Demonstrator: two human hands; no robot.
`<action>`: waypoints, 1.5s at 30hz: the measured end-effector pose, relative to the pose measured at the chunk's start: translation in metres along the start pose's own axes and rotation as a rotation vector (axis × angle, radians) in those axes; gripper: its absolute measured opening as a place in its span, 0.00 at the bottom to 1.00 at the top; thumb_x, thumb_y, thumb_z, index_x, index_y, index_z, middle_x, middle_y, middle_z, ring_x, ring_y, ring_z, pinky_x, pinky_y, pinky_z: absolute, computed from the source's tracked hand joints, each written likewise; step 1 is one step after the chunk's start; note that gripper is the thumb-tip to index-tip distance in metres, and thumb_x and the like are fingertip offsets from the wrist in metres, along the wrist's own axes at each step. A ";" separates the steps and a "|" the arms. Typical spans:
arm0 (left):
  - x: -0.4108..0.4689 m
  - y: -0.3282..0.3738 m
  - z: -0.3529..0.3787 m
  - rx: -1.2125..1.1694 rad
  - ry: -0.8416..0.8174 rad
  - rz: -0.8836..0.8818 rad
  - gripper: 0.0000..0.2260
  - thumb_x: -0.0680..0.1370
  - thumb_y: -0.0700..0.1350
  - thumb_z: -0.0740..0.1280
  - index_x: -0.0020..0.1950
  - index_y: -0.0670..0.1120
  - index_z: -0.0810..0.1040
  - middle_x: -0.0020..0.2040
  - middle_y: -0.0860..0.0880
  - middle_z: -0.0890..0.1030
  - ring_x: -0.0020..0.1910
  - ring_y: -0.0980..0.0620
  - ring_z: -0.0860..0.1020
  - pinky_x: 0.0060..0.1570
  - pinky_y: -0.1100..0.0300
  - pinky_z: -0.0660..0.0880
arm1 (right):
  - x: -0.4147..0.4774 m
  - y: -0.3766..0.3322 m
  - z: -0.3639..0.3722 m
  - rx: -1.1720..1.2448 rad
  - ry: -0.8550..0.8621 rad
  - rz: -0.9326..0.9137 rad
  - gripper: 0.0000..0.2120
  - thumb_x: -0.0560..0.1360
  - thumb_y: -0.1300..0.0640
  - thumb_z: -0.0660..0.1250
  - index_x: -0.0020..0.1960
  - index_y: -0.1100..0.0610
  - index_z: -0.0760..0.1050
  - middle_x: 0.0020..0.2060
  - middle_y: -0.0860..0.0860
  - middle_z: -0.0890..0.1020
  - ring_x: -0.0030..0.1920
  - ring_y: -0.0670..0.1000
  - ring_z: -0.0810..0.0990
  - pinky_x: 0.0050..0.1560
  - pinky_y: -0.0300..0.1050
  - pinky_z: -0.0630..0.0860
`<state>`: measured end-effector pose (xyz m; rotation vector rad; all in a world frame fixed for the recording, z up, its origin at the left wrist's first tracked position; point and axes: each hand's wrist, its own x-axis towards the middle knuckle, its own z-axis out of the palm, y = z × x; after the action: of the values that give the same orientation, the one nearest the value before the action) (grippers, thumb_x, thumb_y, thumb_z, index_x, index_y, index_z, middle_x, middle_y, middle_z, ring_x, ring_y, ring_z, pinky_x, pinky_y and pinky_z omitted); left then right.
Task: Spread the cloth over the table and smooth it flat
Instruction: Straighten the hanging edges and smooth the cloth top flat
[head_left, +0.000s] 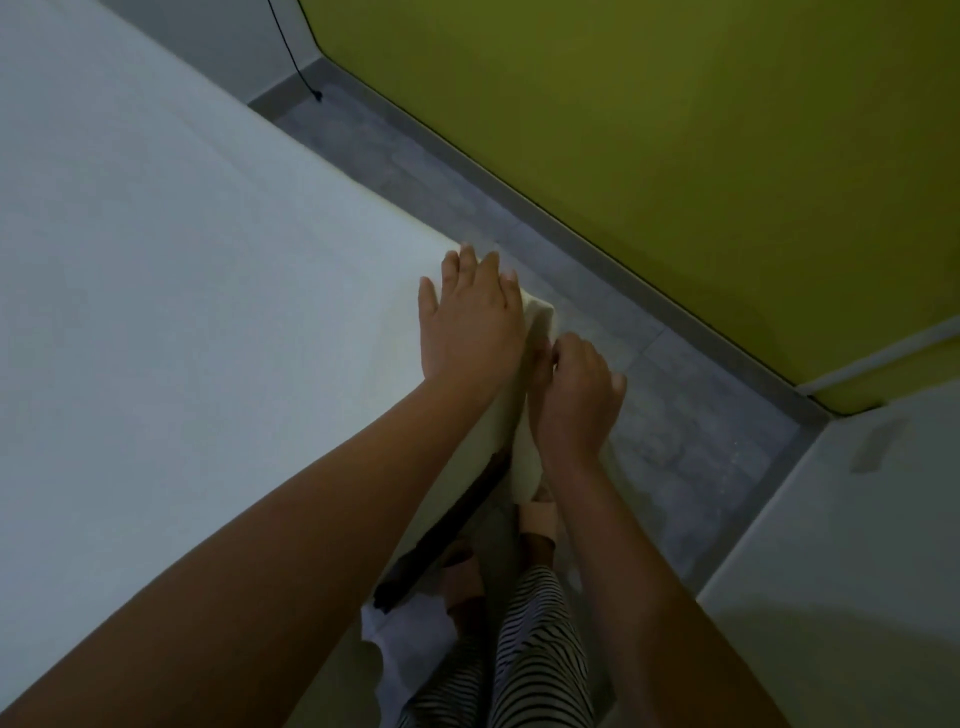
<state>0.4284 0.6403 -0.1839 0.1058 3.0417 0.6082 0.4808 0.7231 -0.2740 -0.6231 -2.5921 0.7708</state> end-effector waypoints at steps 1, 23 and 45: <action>0.000 0.000 0.000 0.001 -0.004 0.000 0.23 0.83 0.52 0.43 0.76 0.46 0.59 0.78 0.45 0.55 0.78 0.48 0.49 0.75 0.47 0.44 | -0.004 0.001 -0.002 -0.013 -0.001 -0.032 0.11 0.79 0.52 0.59 0.38 0.53 0.71 0.33 0.50 0.76 0.34 0.52 0.73 0.42 0.49 0.63; -0.006 0.001 -0.012 -0.285 -0.045 -0.018 0.22 0.84 0.52 0.44 0.77 0.48 0.59 0.78 0.47 0.56 0.78 0.50 0.51 0.74 0.52 0.44 | -0.018 0.012 -0.028 -0.214 -0.347 -0.285 0.07 0.75 0.58 0.66 0.39 0.53 0.73 0.34 0.50 0.78 0.36 0.55 0.78 0.41 0.47 0.66; -0.234 -0.154 -0.071 -0.181 0.695 -0.623 0.17 0.78 0.37 0.62 0.67 0.43 0.74 0.69 0.44 0.74 0.69 0.45 0.70 0.72 0.47 0.60 | -0.040 -0.144 -0.086 0.126 -0.612 -0.864 0.09 0.73 0.65 0.66 0.52 0.59 0.79 0.52 0.54 0.81 0.53 0.58 0.77 0.52 0.53 0.74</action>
<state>0.6489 0.4539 -0.1716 -1.2450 3.2772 0.9977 0.5092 0.6306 -0.1310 0.8681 -2.8588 0.8706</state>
